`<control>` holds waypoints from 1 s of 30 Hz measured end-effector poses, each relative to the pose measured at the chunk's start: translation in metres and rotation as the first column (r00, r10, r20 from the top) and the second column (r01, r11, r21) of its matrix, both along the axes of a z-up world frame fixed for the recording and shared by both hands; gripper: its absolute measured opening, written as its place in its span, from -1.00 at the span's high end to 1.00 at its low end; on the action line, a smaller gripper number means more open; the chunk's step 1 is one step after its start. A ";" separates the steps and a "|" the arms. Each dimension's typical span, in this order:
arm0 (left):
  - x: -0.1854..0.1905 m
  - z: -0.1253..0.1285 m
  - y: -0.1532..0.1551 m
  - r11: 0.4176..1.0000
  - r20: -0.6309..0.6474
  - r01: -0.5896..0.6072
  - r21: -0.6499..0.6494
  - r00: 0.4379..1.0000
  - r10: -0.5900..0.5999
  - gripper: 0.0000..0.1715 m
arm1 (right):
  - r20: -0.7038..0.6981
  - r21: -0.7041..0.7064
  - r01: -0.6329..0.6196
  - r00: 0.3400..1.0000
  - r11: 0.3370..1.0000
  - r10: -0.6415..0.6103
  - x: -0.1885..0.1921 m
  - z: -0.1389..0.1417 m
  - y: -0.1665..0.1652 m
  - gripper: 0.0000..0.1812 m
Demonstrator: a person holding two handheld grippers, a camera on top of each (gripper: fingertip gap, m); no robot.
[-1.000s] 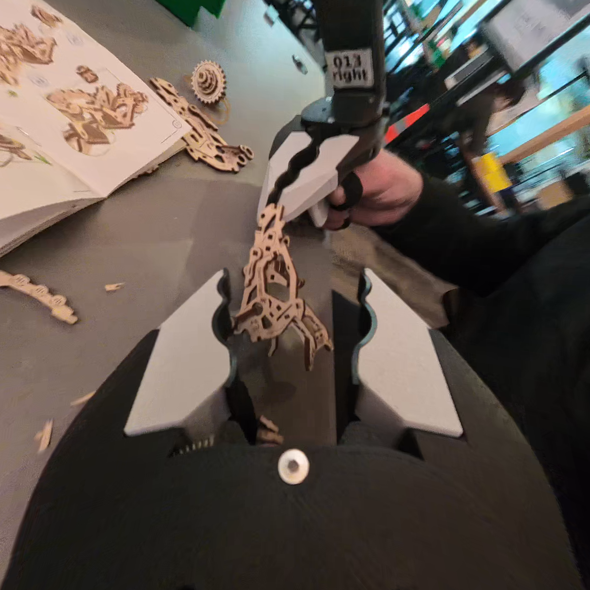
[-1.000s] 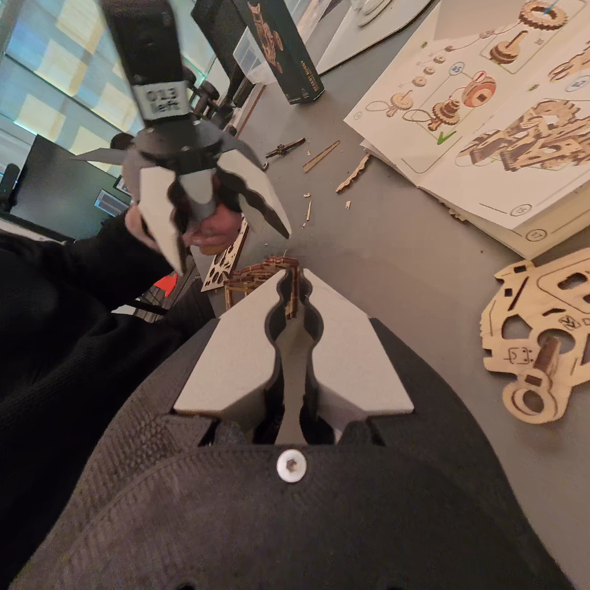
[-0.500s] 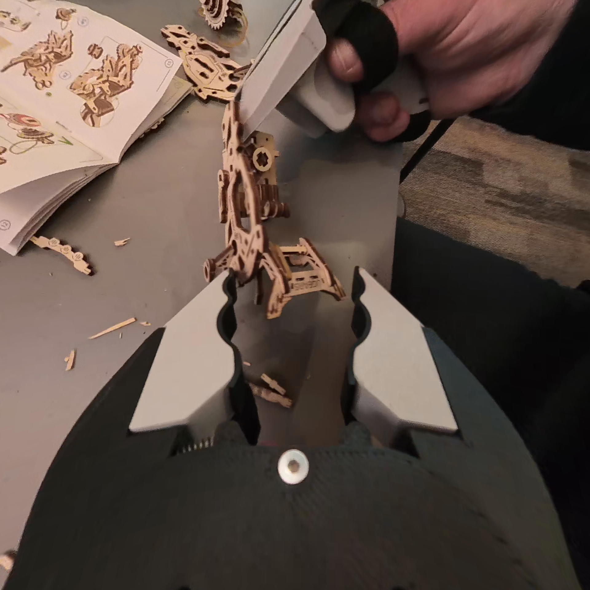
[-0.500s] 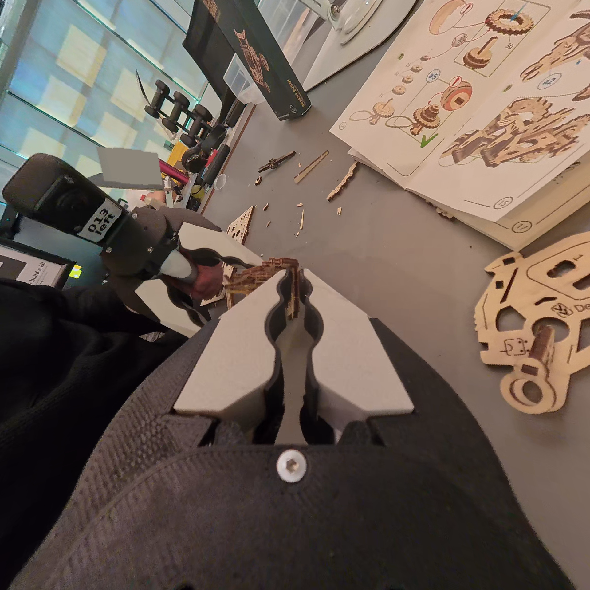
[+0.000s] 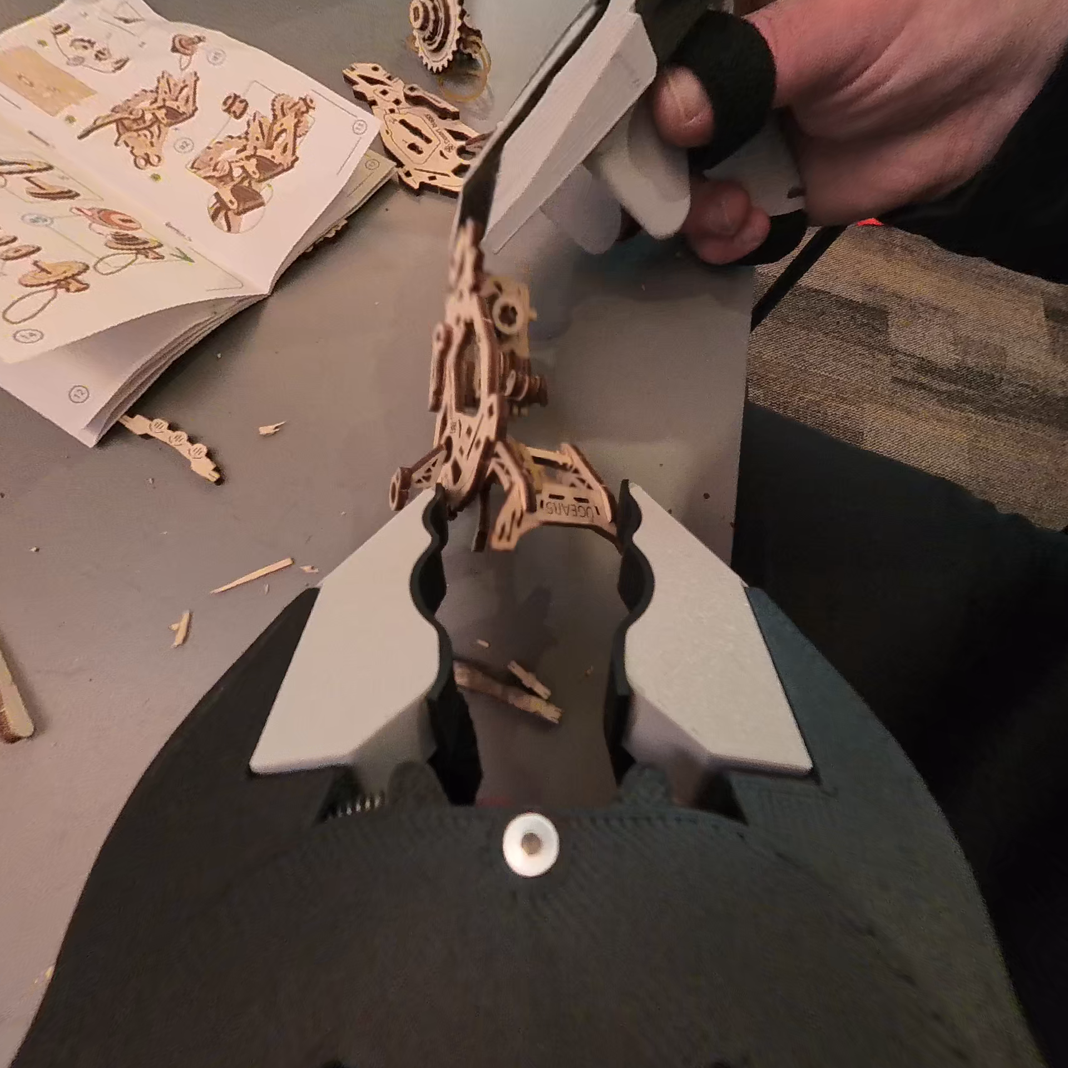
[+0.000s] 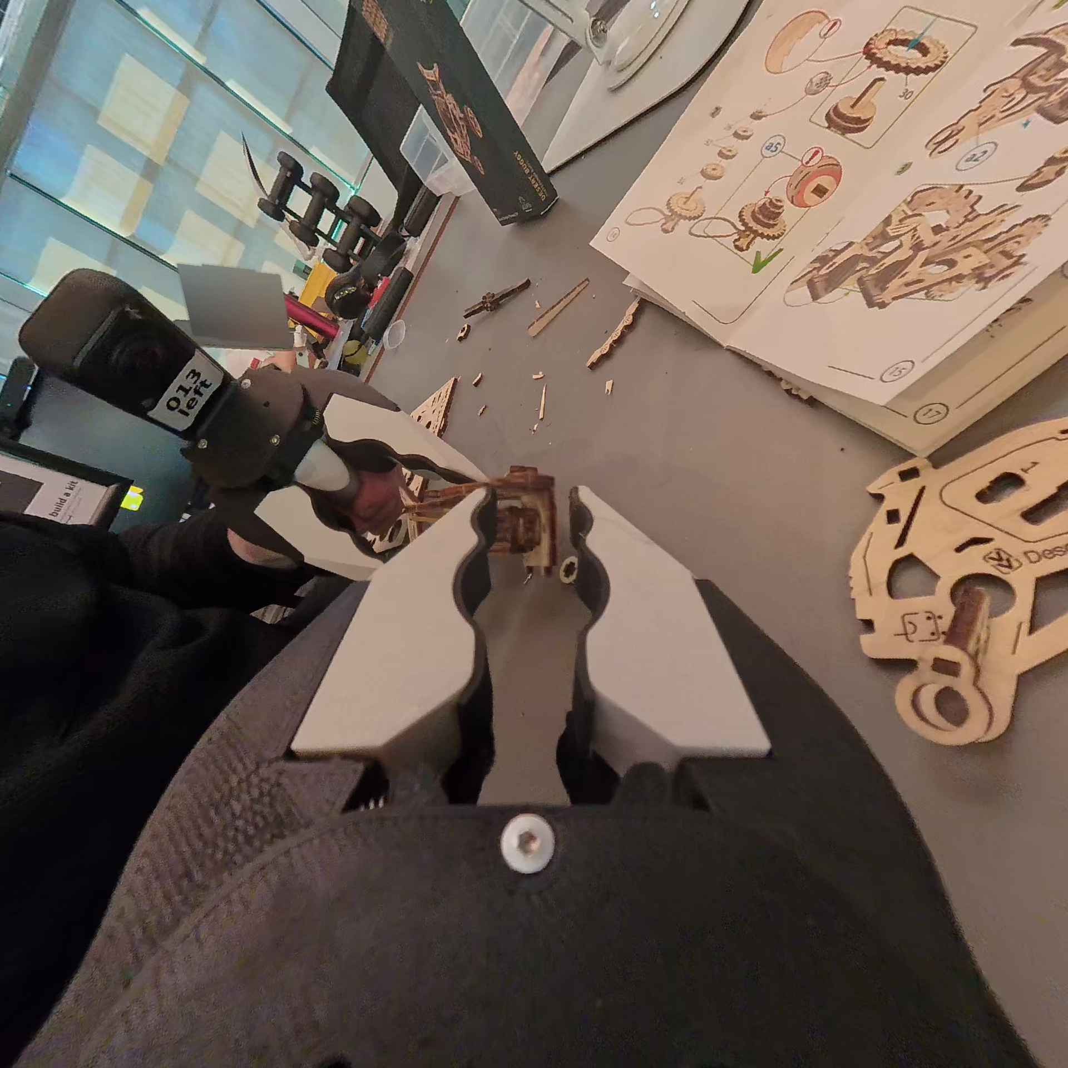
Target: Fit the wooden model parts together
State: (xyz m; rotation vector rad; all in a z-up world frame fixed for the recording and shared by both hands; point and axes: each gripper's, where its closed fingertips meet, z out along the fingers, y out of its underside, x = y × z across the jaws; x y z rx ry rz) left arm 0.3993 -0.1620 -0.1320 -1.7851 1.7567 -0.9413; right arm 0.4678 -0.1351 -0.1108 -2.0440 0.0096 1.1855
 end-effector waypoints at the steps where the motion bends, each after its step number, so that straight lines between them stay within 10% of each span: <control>1: -0.001 0.001 0.001 1.000 0.002 0.001 -0.001 1.000 -0.001 0.35 | 0.009 0.003 0.001 1.000 1.000 -0.001 0.000 0.000 0.000 0.73; 22: -0.012 0.016 0.037 0.963 0.067 -0.064 -0.260 0.994 0.084 0.36 | 0.052 0.044 0.009 0.999 0.999 -0.011 0.008 0.002 -0.012 0.64; 30: -0.014 0.010 0.040 0.996 0.041 -0.001 -0.088 0.999 0.005 0.13 | 0.039 0.050 0.011 0.999 0.999 -0.013 0.009 0.003 -0.013 0.64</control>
